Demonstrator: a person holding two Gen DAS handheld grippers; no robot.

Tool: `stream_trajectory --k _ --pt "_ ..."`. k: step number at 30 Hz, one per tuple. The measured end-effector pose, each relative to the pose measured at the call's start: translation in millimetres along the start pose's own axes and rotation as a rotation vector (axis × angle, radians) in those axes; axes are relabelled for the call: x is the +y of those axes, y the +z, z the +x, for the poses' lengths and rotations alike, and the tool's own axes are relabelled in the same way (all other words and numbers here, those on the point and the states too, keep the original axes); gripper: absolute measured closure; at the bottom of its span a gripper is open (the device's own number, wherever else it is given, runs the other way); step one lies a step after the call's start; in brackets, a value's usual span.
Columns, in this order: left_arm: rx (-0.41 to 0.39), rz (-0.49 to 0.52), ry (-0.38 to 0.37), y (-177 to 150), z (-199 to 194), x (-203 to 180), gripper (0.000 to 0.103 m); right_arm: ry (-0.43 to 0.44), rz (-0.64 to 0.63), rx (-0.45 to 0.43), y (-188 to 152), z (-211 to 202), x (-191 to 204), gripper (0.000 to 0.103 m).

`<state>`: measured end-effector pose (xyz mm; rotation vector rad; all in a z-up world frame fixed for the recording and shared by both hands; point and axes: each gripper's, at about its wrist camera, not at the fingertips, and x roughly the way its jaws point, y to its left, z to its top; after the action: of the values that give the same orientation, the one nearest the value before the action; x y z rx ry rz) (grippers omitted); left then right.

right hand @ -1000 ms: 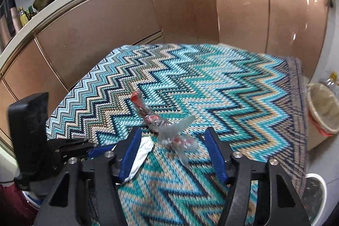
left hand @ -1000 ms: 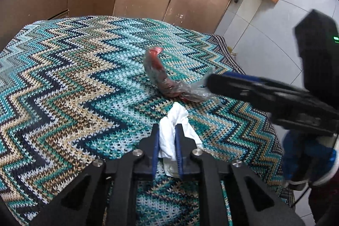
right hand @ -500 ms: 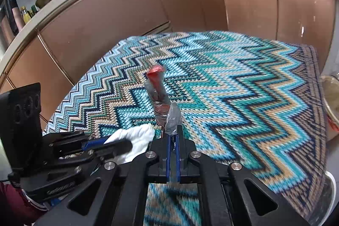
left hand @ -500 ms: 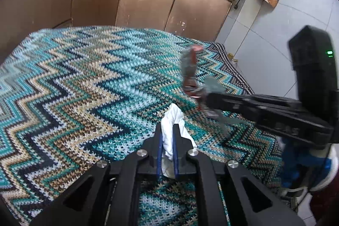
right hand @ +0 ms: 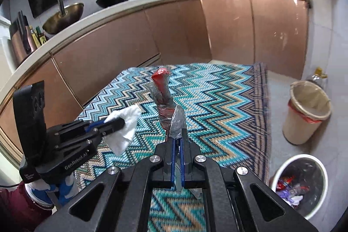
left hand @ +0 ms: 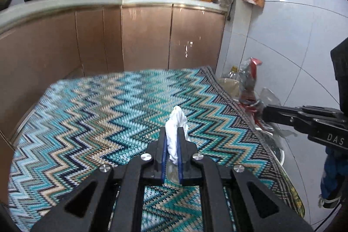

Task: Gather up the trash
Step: 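Carry the tissue and wrapper over the steel bin and open both tools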

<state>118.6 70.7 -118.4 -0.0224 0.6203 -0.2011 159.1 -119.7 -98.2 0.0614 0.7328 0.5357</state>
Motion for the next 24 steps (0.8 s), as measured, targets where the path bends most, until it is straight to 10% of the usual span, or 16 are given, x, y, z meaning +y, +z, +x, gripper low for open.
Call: stream_trajectory --k 24 --pt "-0.175 0.178 0.042 13 -101 -94 0.096 -0.070 0.056 -0.180 -46 -138 1 0.100"
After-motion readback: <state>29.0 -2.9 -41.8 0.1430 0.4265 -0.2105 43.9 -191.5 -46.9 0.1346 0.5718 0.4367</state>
